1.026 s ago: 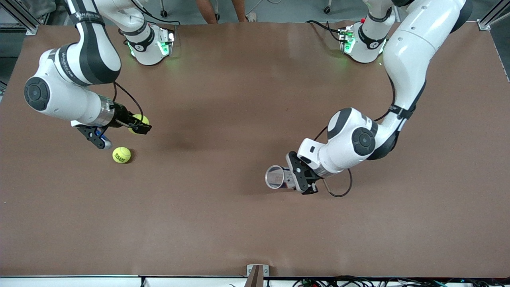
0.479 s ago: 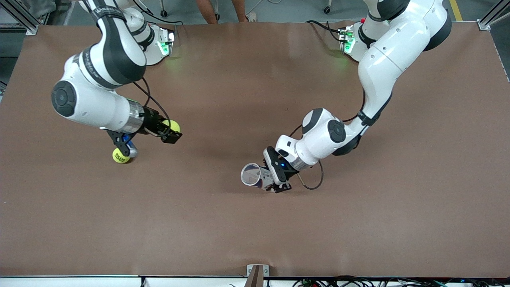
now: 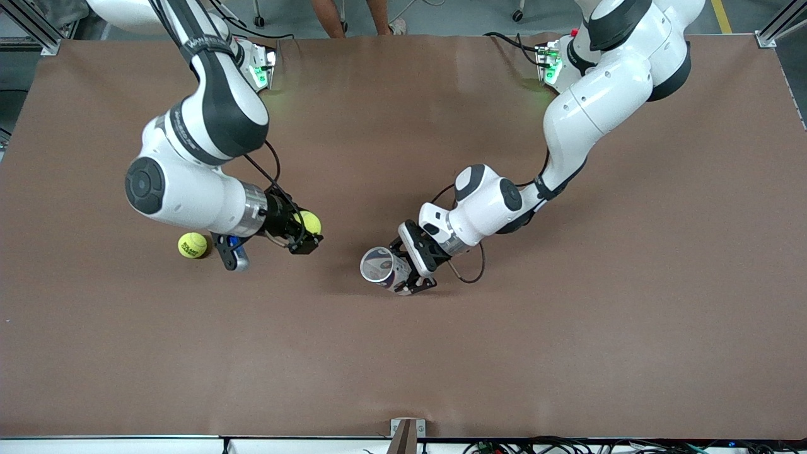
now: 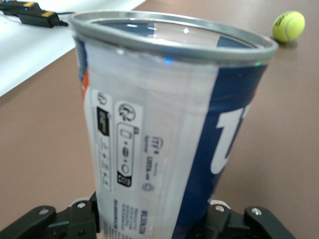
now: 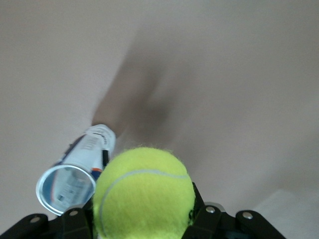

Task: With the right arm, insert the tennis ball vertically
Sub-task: 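Bring the ball over the tube opening with the right gripper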

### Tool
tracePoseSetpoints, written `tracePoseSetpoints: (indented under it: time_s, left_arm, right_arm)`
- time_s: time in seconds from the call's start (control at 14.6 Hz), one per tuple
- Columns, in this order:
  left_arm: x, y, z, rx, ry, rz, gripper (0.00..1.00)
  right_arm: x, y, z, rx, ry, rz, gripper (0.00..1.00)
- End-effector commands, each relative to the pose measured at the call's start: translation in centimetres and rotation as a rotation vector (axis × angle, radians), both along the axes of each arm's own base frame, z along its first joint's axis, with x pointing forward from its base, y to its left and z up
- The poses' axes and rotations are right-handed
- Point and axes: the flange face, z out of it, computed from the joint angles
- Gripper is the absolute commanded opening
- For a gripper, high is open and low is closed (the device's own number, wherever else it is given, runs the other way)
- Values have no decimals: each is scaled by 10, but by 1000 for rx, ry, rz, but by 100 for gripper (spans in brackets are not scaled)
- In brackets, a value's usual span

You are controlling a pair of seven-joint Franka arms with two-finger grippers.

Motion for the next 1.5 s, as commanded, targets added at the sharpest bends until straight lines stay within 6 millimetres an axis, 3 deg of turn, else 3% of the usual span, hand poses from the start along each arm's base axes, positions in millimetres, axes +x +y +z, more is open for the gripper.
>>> tracePoseSetpoints:
  time_s: [0.0, 0.21, 0.34, 0.48, 0.62, 0.96, 1.23, 1.44]
  left_arm:
    - [-20, -11, 3, -73, -62, 64, 62]
    - [-34, -21, 0, -135, -68, 128, 62]
    - [-48, -29, -15, -175, -37, 166, 62]
    - [-55, -36, -12, -211, 16, 187, 61]
    - [-56, -37, -12, -217, 27, 194, 61]
    - [-60, -39, -19, -215, 41, 192, 62]
    - [-63, -40, -25, -211, 50, 189, 62]
    - [-63, -40, -28, -209, 51, 189, 62]
  right_arm:
    - [14, 17, 2, 22, 23, -62, 0]
    - [23, 26, 2, 43, 36, -117, 0]
    - [31, 31, 5, 58, 51, -182, 0]
    - [37, 37, 3, 72, 66, -216, 0]
    - [34, 50, 4, 75, 62, -233, 0]
    - [18, 94, -26, 53, 78, -226, 0]
    - [11, 104, -29, 49, 88, -208, 0]
    - [12, 100, -32, 44, 92, -208, 1]
